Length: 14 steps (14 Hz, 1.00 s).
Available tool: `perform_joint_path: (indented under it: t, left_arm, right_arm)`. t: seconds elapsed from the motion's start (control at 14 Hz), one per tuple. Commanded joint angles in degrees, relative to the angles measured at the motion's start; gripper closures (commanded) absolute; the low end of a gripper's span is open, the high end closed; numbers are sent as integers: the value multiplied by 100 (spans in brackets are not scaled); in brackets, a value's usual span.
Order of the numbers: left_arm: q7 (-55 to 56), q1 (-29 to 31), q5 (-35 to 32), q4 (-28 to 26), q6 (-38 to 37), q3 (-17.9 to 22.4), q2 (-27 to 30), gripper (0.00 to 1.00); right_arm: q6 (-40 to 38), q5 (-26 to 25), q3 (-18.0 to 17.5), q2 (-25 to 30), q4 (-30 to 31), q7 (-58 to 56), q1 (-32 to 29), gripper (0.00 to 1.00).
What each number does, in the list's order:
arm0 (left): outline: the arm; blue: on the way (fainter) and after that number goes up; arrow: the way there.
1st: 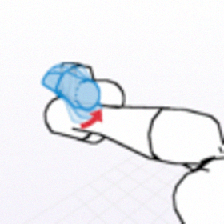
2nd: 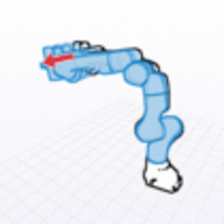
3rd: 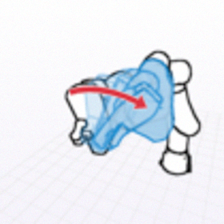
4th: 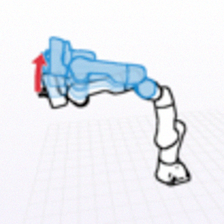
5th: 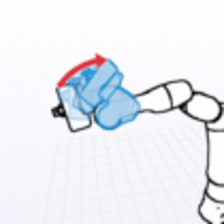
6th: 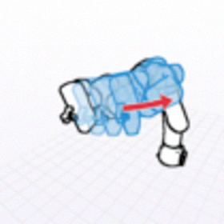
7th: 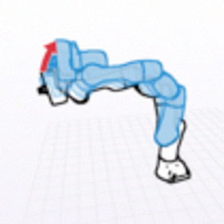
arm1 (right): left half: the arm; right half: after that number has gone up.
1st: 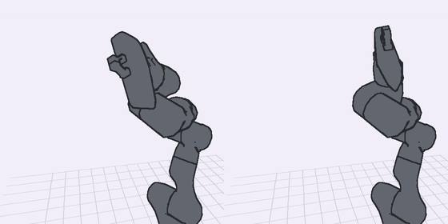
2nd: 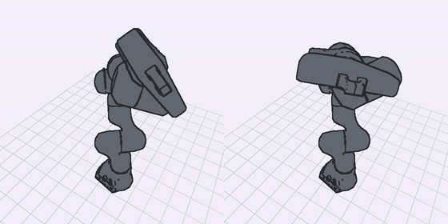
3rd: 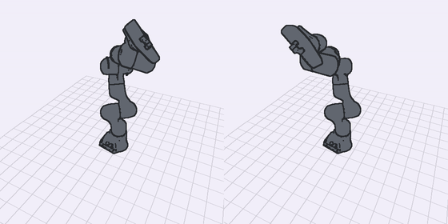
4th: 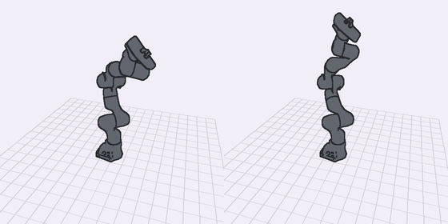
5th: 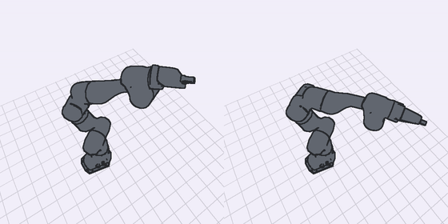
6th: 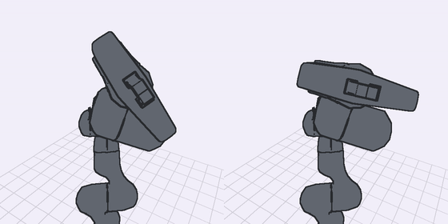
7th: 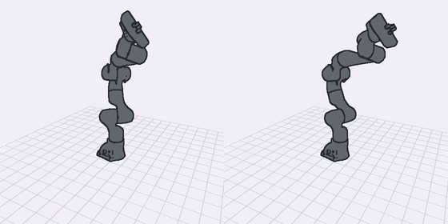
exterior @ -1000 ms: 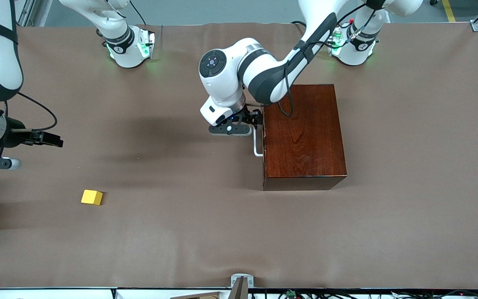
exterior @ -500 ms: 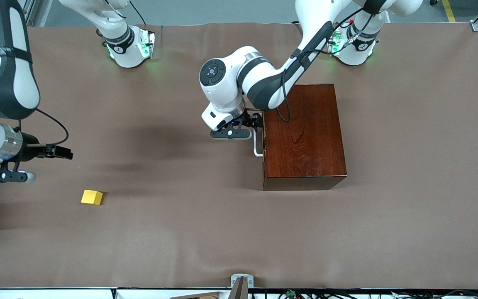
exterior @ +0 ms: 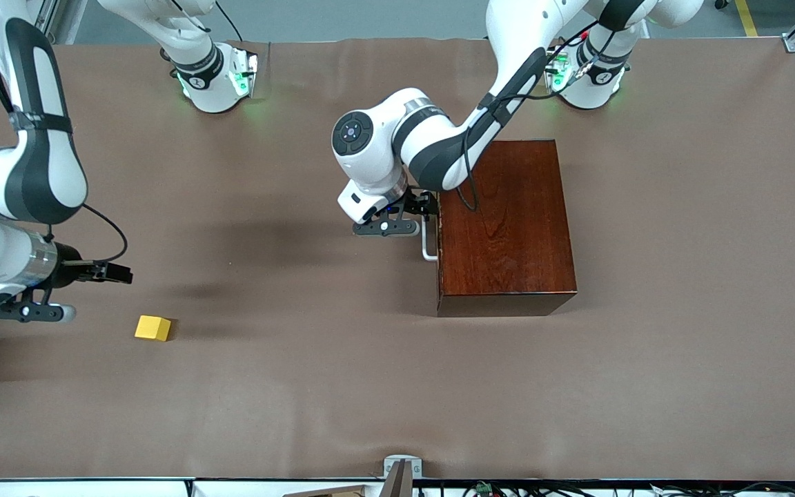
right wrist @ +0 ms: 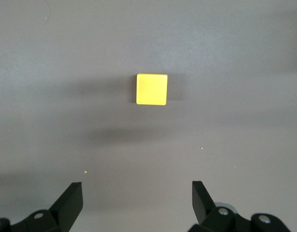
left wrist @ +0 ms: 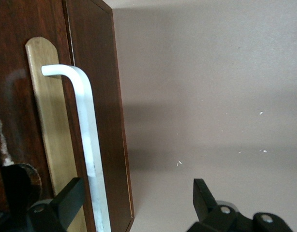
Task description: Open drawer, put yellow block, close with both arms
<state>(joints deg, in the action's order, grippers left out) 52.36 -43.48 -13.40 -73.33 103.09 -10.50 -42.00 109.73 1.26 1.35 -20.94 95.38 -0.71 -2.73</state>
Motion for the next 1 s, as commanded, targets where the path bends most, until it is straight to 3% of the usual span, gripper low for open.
perform_joint_path:
  t: [0.0,0.93]
  left_arm:
    - [151,-20,-146,73,1,13,-124,0]
    - [661,-117,-75,108,1063,-4,-221,0]
  right_arm:
    - [250,-2,14,-217,-28,-43,27,0]
    - [1718,-2,23,-1228,-89,18,-52,0]
